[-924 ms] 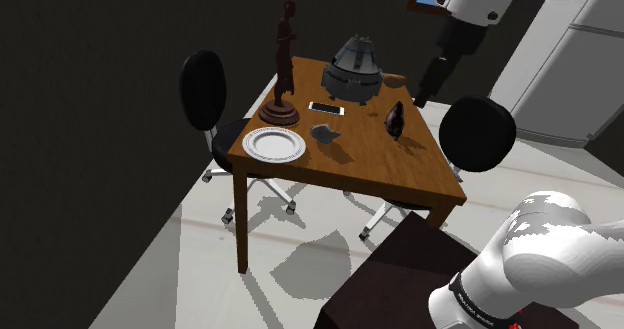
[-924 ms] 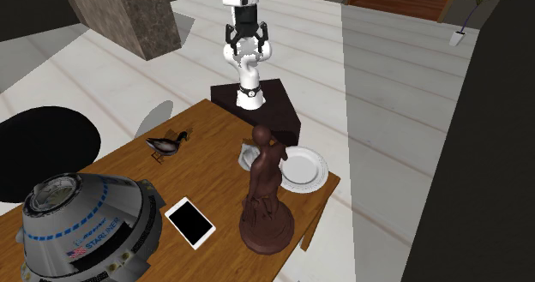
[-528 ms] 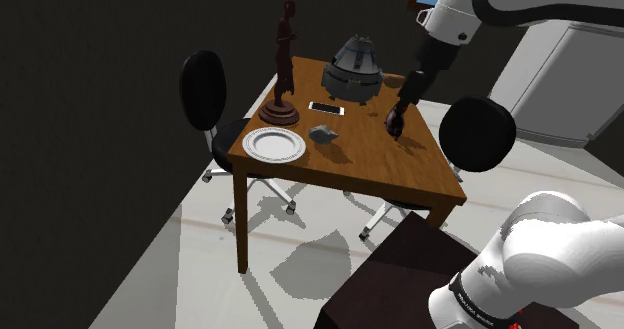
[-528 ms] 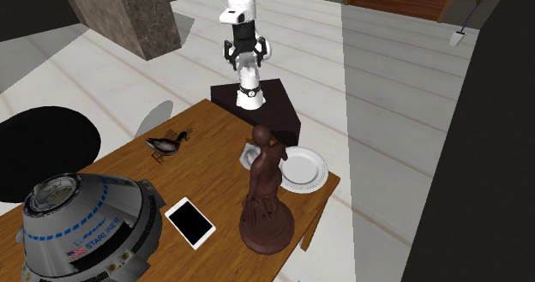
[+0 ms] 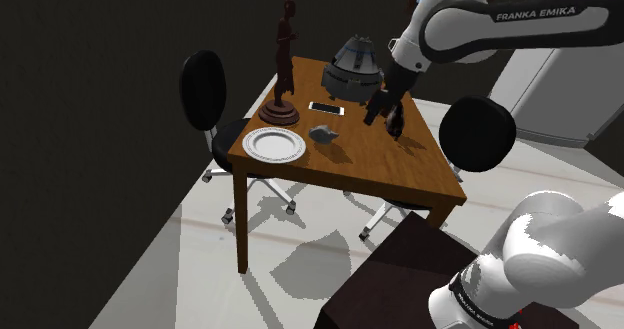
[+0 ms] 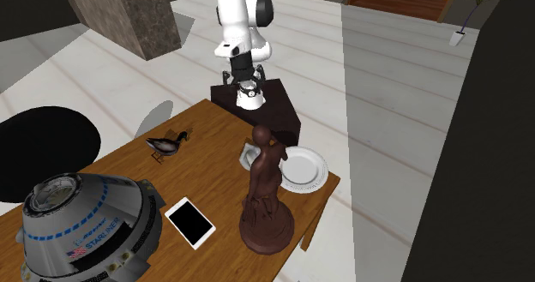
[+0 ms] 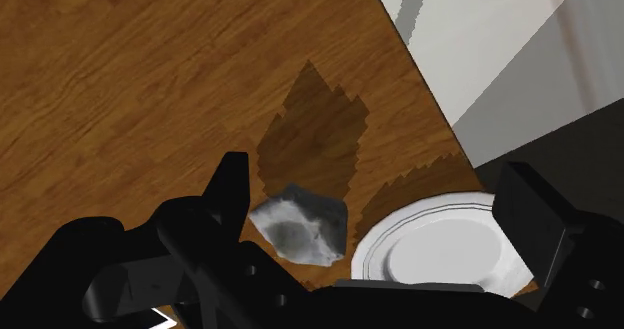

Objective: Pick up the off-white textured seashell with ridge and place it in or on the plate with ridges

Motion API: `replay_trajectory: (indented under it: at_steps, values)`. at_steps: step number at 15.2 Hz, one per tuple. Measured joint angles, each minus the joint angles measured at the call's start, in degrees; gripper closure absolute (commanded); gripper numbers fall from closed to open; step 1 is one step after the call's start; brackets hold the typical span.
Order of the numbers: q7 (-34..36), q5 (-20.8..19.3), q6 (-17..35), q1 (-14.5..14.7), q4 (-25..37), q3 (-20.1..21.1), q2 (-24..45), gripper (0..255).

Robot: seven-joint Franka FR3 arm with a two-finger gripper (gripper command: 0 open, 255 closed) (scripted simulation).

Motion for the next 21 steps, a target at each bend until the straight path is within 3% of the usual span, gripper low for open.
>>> replay_trajectory:
  at_steps: [5,10,14,21]
  values:
    - [-2.72,3.72,9.68,1.22,0.81,-3.24,8.78,0]
    - [-7.6,10.88,18.9,3.56,4.16,-6.51,20.23,0]
    - [-11.51,17.08,23.47,4.9,6.89,-7.68,27.35,0]
    - [-14.47,21.21,27.63,5.57,6.99,-7.54,32.04,0]
